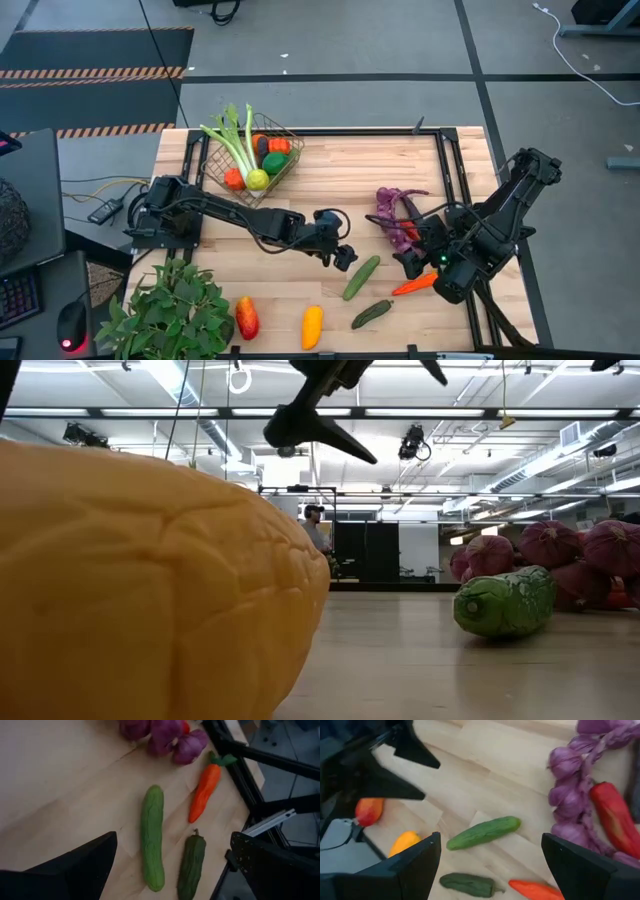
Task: Build produce basket
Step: Put the cucumber into the wire basket
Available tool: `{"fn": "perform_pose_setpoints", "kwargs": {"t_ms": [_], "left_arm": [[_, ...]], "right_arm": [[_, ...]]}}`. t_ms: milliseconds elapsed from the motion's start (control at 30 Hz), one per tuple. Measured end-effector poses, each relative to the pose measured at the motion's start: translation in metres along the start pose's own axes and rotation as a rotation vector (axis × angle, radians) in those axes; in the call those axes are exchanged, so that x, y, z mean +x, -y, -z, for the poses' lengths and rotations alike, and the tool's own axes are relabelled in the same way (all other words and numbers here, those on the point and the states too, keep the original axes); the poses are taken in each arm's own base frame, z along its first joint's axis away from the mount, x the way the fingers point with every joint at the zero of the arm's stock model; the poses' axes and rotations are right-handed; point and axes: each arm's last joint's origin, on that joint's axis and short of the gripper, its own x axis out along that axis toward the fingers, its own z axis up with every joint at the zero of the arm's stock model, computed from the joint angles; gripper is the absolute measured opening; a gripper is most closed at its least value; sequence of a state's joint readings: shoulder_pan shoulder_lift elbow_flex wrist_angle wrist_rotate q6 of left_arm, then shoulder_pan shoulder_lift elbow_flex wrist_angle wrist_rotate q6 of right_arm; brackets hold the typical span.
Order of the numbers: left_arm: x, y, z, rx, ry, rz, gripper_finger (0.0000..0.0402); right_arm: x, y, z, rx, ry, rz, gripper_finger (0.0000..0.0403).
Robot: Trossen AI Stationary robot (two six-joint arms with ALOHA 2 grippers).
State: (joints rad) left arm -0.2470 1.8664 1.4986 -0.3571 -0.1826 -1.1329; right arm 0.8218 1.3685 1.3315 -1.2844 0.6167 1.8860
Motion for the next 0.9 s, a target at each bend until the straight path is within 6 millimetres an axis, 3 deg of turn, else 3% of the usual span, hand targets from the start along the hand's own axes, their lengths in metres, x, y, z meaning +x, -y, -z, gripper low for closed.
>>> {"fn": "perform_pose_setpoints", "kwargs": {"t_ms": [267, 567, 900], "left_arm": [[0.002, 0.005, -0.004, 0.058, 0.031, 0.052, 0.0396], [0.04, -0.007, 0.021, 0.097, -0.028, -0.009, 0.0396], [0.057, -0.013, 0.04, 0.303, -0.001, -0.072, 0.0396]], "right_arm": [[0.006, 0.001, -0.01, 0.021, 0.027, 0.045, 0.0348], [0.009, 0.005, -0.029, 0.025, 0.045, 0.087, 0.0348], [0.006, 0.009, -0.045, 0.034, 0.026, 0.089, 0.0348]]}}
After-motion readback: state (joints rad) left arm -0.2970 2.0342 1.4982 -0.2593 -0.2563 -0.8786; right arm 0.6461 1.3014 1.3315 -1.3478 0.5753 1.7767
